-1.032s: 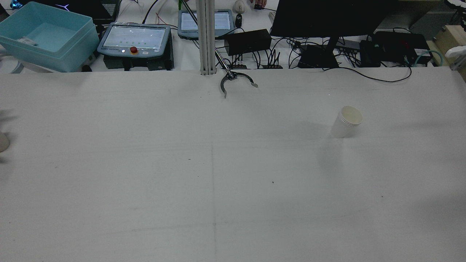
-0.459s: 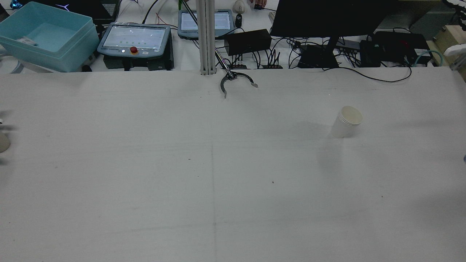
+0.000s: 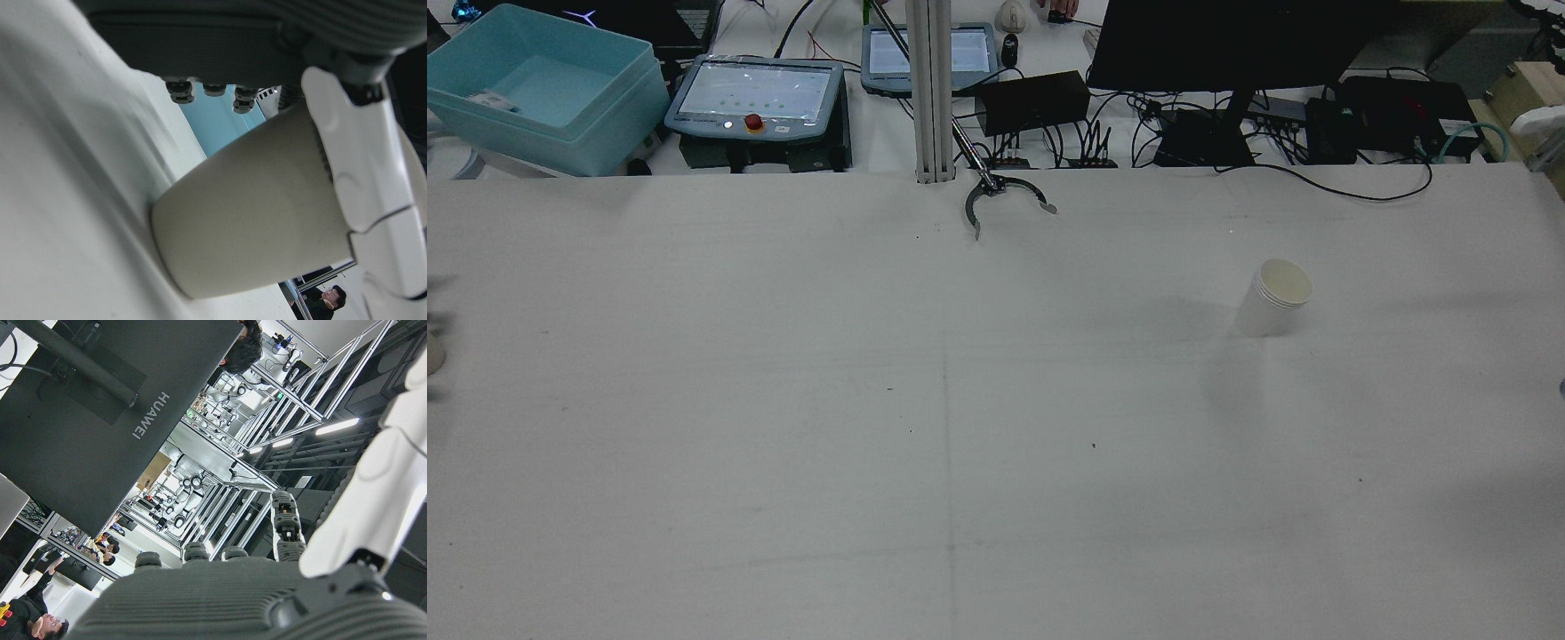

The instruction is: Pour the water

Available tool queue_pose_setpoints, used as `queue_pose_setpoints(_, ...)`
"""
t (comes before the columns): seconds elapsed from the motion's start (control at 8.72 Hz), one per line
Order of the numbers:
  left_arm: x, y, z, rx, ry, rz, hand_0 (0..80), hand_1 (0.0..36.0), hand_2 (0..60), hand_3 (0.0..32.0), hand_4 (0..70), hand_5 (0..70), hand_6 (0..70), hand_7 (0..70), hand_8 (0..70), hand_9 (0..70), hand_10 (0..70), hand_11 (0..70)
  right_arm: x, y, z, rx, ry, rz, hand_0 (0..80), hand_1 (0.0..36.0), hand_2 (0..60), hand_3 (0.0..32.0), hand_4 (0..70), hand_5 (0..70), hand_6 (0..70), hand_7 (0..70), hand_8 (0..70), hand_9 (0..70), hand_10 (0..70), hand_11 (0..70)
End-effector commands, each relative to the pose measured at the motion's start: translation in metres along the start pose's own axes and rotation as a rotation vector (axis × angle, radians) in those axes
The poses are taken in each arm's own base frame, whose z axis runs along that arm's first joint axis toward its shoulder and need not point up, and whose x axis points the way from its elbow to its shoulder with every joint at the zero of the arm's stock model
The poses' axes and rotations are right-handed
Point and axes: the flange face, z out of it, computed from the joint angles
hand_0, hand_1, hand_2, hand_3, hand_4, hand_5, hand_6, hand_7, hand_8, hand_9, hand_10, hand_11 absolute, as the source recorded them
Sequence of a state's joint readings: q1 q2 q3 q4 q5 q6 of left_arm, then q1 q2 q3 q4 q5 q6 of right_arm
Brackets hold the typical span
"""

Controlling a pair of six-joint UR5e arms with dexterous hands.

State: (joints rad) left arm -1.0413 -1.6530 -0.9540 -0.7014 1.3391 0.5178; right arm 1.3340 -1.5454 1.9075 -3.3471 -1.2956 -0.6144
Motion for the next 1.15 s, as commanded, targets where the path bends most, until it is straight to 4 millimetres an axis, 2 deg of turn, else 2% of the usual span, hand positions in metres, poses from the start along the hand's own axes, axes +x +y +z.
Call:
queue_pose_setpoints(0.0, 0.004, 0.002, 0.0, 0.029, -0.008, -0.047, 59.2, 18.8, 3.5, 0.0, 36.2, 70.0, 0.0, 18.4, 0.0, 2.2, 5.4, 9.7, -0.004, 0.004, 0.0, -0.006, -0.006, 0.008, 47.6, 5.0, 0.0, 12.2, 6.7, 4.2, 0.0, 0.0, 2.0, 3.0, 0.0, 0.0)
queue_pose_setpoints(0.11, 0.007, 0.004, -0.008, 0.032, -0.006, -0.046, 62.9, 25.1, 16.2, 0.0, 34.3, 70.0, 0.0, 20.4, 0.0, 2.6, 6.6, 11.8, -0.005, 0.005, 0.0, -0.009, -0.008, 0.01, 47.6, 5.0, 0.0, 12.2, 6.7, 4.2, 0.0, 0.0, 2.0, 2.9, 0.0, 0.0)
queue_pose_setpoints(0.23, 0.012, 0.009, -0.006, 0.026, 0.0, -0.049, 59.4, 33.3, 57.2, 0.0, 32.4, 70.0, 1.4, 22.1, 0.0, 3.0, 7.0, 12.7, -0.005, 0.005, 0.0, -0.01, -0.009, 0.01, 47.7, 5.2, 0.0, 12.4, 6.7, 4.4, 0.0, 0.0, 1.9, 2.9, 0.0, 0.0)
queue_pose_setpoints(0.34, 0.013, 0.009, -0.009, 0.041, -0.003, -0.058, 57.5, 36.0, 60.0, 0.0, 31.4, 70.0, 2.0, 22.5, 0.0, 3.1, 7.2, 13.2, -0.005, 0.005, 0.0, -0.01, -0.009, 0.01, 47.7, 5.0, 0.0, 12.2, 6.7, 4.4, 0.0, 0.0, 1.9, 2.8, 0.0, 0.0)
queue_pose_setpoints(0.69, 0.016, 0.011, -0.008, 0.074, -0.013, -0.129, 51.3, 36.0, 60.0, 0.0, 32.9, 70.0, 3.2, 24.0, 0.3, 3.4, 7.8, 14.1, -0.003, 0.004, 0.0, -0.007, -0.005, 0.006, 47.5, 4.7, 0.0, 12.4, 7.0, 4.6, 0.0, 0.0, 2.0, 2.8, 0.0, 0.0)
queue_pose_setpoints(0.8, 0.023, 0.02, -0.001, 0.068, -0.003, -0.15, 52.1, 36.0, 60.0, 0.0, 33.5, 70.0, 3.3, 24.4, 0.2, 3.4, 7.6, 14.0, 0.002, 0.001, 0.0, 0.0, 0.003, 0.0, 47.3, 4.6, 0.0, 12.4, 7.1, 4.6, 0.0, 0.0, 2.0, 2.7, 0.0, 0.0)
queue_pose_setpoints(0.92, 0.027, 0.027, 0.0, 0.068, -0.002, -0.168, 53.2, 36.0, 60.0, 0.0, 33.7, 70.0, 3.1, 24.3, 0.2, 3.4, 7.6, 14.1, 0.019, -0.005, -0.001, 0.012, 0.038, -0.009, 47.8, 5.5, 0.0, 11.6, 7.5, 5.0, 0.0, 0.0, 2.0, 2.8, 0.0, 0.0)
queue_pose_setpoints(1.03, 0.031, 0.032, 0.0, 0.068, 0.0, -0.181, 54.6, 36.0, 60.0, 0.0, 34.5, 70.0, 3.2, 24.7, 0.3, 3.5, 7.6, 14.1, 0.042, -0.021, -0.003, 0.045, 0.082, -0.018, 48.5, 6.8, 0.0, 10.2, 7.5, 5.0, 0.0, 0.0, 2.2, 2.7, 0.0, 0.0)
